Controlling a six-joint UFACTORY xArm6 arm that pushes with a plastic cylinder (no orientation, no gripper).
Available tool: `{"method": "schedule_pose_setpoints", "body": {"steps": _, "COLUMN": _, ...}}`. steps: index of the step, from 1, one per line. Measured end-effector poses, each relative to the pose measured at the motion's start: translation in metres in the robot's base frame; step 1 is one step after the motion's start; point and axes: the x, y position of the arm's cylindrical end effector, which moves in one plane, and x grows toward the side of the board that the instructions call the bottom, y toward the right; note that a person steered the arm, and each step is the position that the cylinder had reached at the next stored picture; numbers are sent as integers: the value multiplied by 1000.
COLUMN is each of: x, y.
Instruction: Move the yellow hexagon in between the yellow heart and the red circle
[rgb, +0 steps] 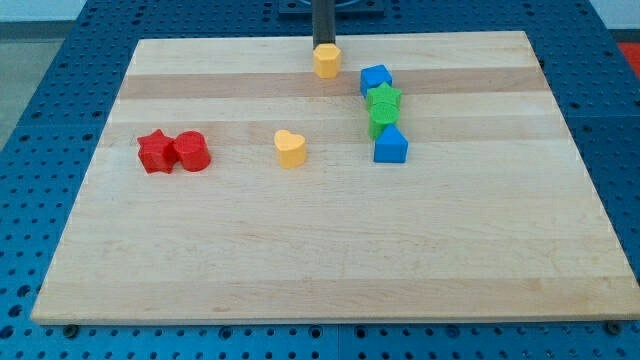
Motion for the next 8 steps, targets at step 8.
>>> {"method": "schedule_pose_setpoints", "body": {"steps": 8, "x": 32, "y": 21}}
